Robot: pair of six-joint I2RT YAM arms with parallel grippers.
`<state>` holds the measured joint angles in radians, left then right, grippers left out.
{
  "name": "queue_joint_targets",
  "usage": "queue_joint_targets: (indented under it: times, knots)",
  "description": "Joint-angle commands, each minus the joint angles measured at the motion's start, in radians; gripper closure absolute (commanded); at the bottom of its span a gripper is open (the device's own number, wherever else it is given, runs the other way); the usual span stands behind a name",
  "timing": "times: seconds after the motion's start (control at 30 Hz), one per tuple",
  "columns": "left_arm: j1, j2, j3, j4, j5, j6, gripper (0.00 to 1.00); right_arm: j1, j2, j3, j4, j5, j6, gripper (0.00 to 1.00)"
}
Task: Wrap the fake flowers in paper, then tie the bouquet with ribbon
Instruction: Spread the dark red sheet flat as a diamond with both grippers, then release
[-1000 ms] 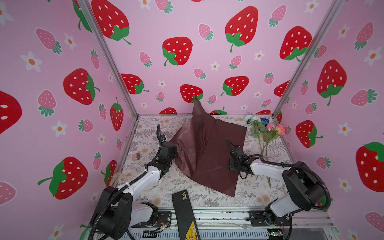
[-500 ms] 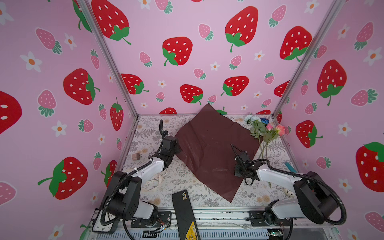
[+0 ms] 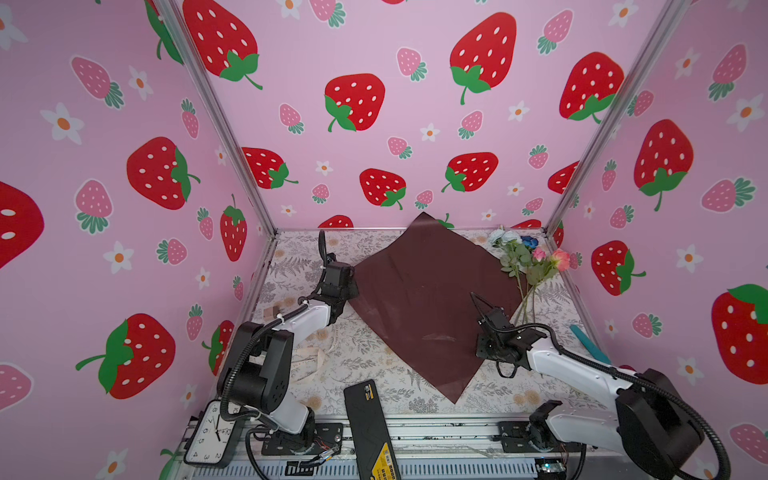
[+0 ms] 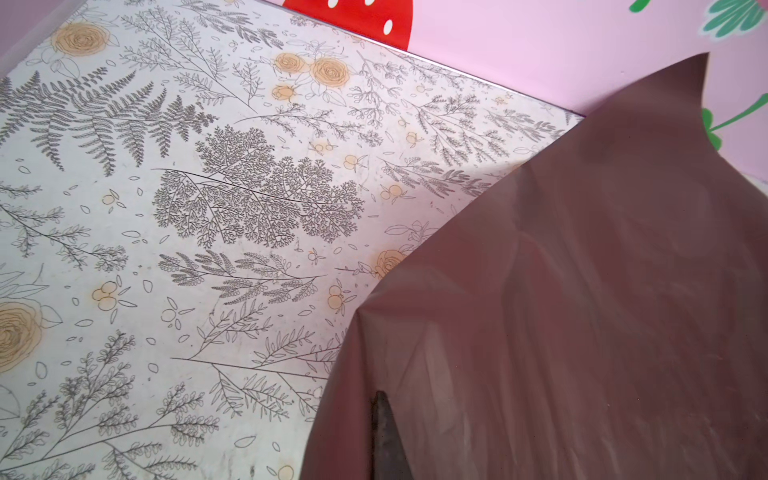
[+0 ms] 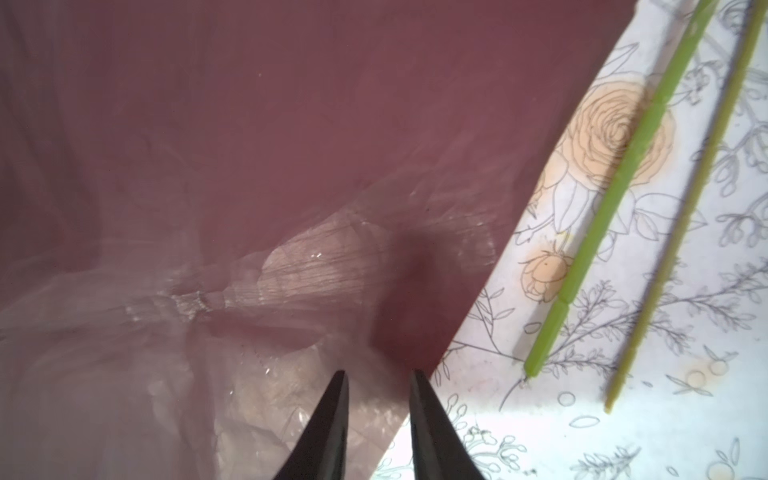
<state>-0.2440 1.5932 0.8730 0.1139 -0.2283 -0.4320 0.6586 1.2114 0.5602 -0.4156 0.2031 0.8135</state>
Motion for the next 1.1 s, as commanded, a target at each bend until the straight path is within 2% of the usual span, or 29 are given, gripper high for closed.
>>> queue_joint_targets:
  times: [0.0, 0.27, 0.33, 0.43, 0.57, 0.67, 0.83, 1.07]
  knots:
    - [0.025, 0.03, 0.059, -0.021, 0.026, 0.026, 1.0, 0.001, -0.035, 0.028, -0.041, -0.001, 0.012, 0.68]
    - [0.093, 0.154, 0.174, -0.098, 0.097, 0.084, 1.0, -0.052, -0.063, 0.135, -0.057, 0.05, -0.066, 0.55]
    - [0.125, 0.197, 0.218, -0.125, 0.184, 0.079, 1.0, -0.075, -0.062, 0.152, -0.056, 0.063, -0.081, 0.52]
    - [0.159, 0.257, 0.326, -0.287, 0.255, 0.044, 1.0, -0.112, -0.062, 0.168, -0.051, 0.081, -0.112, 0.5]
    - [0.17, 0.253, 0.313, -0.304, 0.341, 0.013, 1.0, -0.166, -0.044, 0.158, 0.075, 0.052, -0.199, 0.49]
    - [0.17, 0.241, 0.298, -0.289, 0.356, 0.004, 1.0, -0.172, 0.036, 0.19, 0.182, 0.007, -0.291, 0.49]
    - [0.169, 0.249, 0.31, -0.301, 0.359, 0.001, 1.0, -0.172, 0.247, 0.309, 0.248, 0.027, -0.41, 0.49]
    - [0.171, 0.246, 0.311, -0.325, 0.384, 0.008, 1.0, -0.172, 0.496, 0.438, 0.258, 0.053, -0.456, 0.49]
